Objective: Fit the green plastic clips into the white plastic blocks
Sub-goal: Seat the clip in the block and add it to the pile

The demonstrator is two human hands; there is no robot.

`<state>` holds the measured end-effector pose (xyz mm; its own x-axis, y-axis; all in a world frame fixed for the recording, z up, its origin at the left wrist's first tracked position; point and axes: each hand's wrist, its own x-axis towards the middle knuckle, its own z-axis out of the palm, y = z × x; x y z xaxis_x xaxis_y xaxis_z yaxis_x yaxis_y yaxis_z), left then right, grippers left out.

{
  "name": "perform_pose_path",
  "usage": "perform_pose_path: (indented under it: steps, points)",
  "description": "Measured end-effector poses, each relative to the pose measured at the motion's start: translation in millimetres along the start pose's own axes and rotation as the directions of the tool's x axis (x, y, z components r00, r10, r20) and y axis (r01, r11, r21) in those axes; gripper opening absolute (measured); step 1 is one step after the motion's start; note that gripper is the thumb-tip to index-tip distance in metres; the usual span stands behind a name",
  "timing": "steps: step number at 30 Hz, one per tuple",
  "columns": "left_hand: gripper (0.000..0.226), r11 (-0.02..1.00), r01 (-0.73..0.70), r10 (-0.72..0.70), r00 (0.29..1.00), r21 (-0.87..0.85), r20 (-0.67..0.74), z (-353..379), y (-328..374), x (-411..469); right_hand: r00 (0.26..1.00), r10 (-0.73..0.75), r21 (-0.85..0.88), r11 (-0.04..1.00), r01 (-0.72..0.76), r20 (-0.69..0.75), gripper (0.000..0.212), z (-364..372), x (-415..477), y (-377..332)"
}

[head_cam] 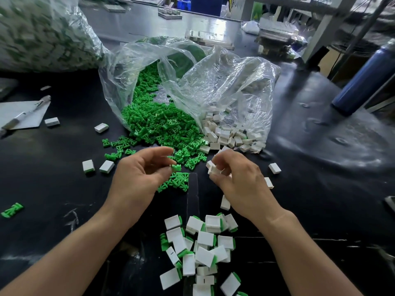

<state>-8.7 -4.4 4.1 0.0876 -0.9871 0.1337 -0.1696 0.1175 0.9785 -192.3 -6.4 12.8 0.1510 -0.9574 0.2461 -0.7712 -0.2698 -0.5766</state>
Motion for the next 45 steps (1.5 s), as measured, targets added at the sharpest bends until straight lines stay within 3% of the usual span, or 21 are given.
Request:
perform_pose_path:
  steps: [3, 6, 13, 19, 25, 28, 30, 36, 40, 42, 45]
  points:
    - [0.027, 0.893, 0.231, -0.214, 0.973, -0.386, 0.087, 1.4, 7.6, 0.6, 0.999, -0.018, 0.144, 0.989, 0.022, -0.032, 0.030, 2.7, -3.7, -9.1]
    - [0.012, 0.814, 0.334, -0.273, 0.942, -0.475, 0.196, 2.3, 15.1, -4.0, 0.996, -0.076, 0.194, 0.977, 0.083, -0.046, 0.032, 9.8, -8.5, -17.1]
    - [0.012, 0.825, 0.401, -0.260, 0.895, -0.398, 0.364, 5.8, 15.5, -12.3, 0.988, -0.118, 0.251, 0.958, 0.140, -0.102, 0.034, 19.0, -11.9, -24.4]
    - [0.011, 0.802, 0.424, -0.315, 0.899, -0.421, 0.305, 7.8, 10.2, -12.0, 0.974, -0.225, 0.224, 0.948, 0.228, -0.041, 0.034, 17.2, -14.6, -28.0]
    - [0.014, 0.828, 0.393, -0.289, 0.910, -0.400, 0.297, 10.2, 9.9, -14.5, 0.989, -0.124, 0.296, 0.944, 0.144, -0.086, 0.012, 10.5, -13.6, -24.7]
    - [0.027, 0.842, 0.363, -0.278, 0.926, -0.399, 0.256, 6.6, 8.6, -12.8, 0.993, -0.070, 0.304, 0.948, 0.095, -0.093, 0.021, 6.5, -11.5, -20.6]
    - [0.023, 0.880, 0.324, -0.250, 0.938, -0.348, 0.242, 4.4, 9.4, -11.7, 0.994, -0.067, 0.279, 0.956, 0.090, -0.090, 0.030, 4.0, -10.3, -18.6]
    - [0.024, 0.896, 0.300, -0.220, 0.941, -0.328, 0.258, 3.2, 15.6, -14.8, 0.996, 0.018, 0.351, 0.936, 0.015, -0.089, 0.028, 0.0, -10.3, -18.8]
    - [0.042, 0.892, 0.320, -0.245, 0.936, -0.320, 0.252, 2.5, 17.3, -14.6, 0.997, 0.045, 0.375, 0.927, -0.021, -0.055, 0.025, -0.1, -10.3, -20.7]
    - [0.032, 0.907, 0.317, -0.249, 0.934, -0.276, 0.255, 3.2, 18.1, -14.9, 0.997, 0.007, 0.324, 0.946, 0.021, -0.083, 0.024, 0.0, -11.3, -22.9]
    - [0.021, 0.924, 0.305, -0.238, 0.931, -0.229, 0.278, 3.8, 19.1, -15.8, 0.996, 0.015, 0.396, 0.918, 0.021, -0.089, 0.029, -2.3, -11.6, -23.7]
